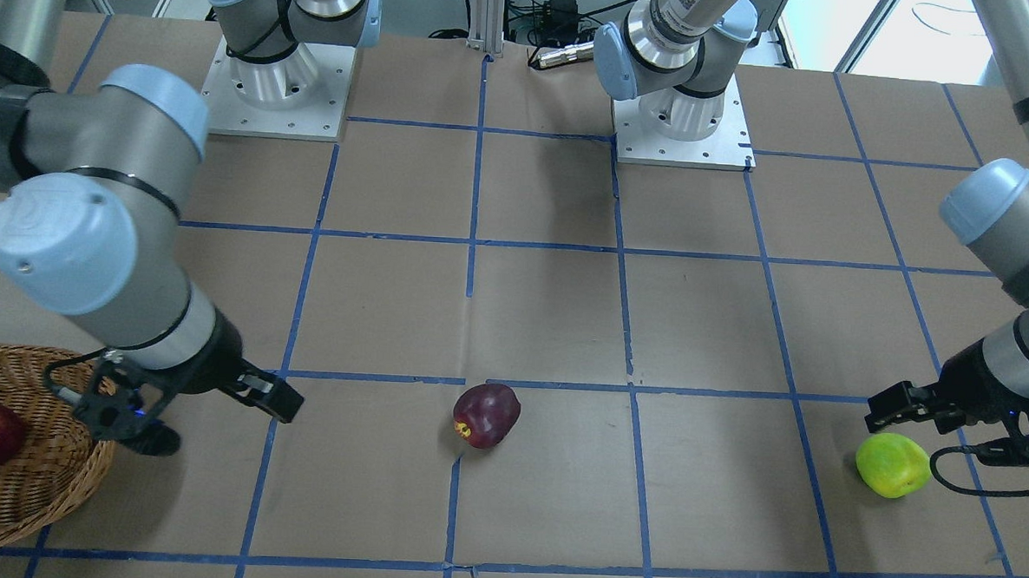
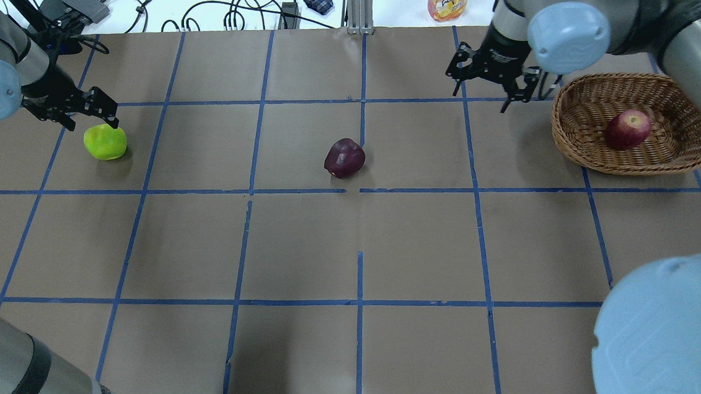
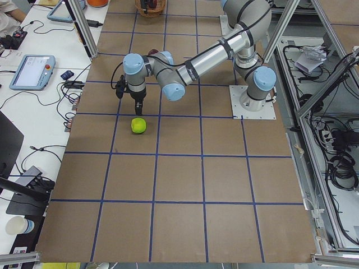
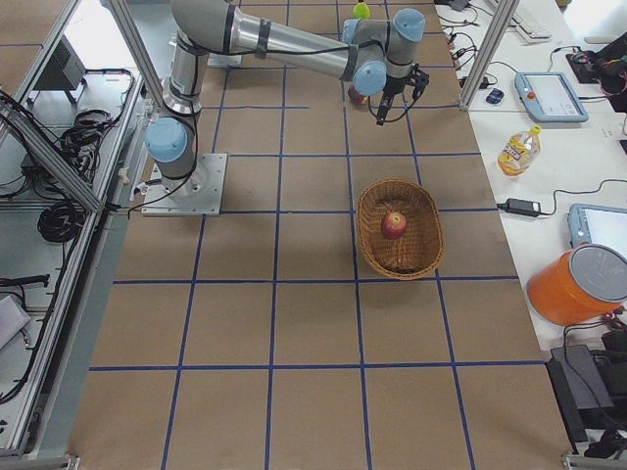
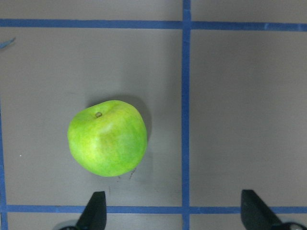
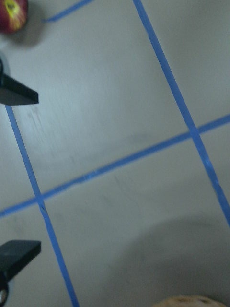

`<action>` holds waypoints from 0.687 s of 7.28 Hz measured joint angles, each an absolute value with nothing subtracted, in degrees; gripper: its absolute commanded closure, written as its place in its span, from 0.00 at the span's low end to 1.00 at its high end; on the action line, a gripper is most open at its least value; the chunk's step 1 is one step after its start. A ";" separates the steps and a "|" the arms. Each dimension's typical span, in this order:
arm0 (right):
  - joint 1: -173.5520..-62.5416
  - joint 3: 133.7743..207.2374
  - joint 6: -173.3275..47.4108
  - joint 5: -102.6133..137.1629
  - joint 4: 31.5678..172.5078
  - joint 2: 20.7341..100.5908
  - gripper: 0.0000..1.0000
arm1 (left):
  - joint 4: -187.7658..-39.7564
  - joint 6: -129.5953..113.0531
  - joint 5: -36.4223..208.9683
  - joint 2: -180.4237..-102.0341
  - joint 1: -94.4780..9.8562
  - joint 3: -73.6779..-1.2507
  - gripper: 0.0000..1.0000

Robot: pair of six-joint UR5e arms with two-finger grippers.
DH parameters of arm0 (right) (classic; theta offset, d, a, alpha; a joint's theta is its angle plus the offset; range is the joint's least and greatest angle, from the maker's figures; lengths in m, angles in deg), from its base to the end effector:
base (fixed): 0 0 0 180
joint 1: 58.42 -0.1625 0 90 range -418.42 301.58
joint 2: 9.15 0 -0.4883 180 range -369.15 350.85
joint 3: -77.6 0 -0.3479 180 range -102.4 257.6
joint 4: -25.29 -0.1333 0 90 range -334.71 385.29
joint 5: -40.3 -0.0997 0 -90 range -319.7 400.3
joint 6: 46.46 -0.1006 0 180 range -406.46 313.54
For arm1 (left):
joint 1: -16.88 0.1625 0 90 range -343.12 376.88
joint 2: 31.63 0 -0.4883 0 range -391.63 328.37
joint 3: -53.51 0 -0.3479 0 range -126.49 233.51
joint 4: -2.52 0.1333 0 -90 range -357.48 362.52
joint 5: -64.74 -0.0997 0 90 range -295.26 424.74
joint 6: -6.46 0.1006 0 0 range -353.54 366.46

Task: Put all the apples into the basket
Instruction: 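Move right gripper to the dark apple while left moves to green apple, then grasp the dark apple with right gripper while left grasps green apple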

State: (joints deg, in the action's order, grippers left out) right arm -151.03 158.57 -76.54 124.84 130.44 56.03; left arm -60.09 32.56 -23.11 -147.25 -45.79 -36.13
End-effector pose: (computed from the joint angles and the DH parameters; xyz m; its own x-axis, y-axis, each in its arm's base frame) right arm 0.1718 -0.6312 0.4098 -0.8834 0.4624 -0.0767 0.4590 0.8866 0.0574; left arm 0.1671 -0.6218 0.3576 -0.9996 -0.0203 0.0173 -0.0212 0.9985 -0.0499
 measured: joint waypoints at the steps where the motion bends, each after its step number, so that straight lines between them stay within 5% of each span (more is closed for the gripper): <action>1: -154.08 158.66 -85.25 123.23 131.28 55.75 0.00 | -57.26 34.15 -23.07 -148.90 -44.87 -36.21 0.00; 5: -164.05 158.68 -106.09 121.97 138.84 49.24 0.00 | -52.73 34.56 -22.51 -152.77 -44.11 -36.95 0.00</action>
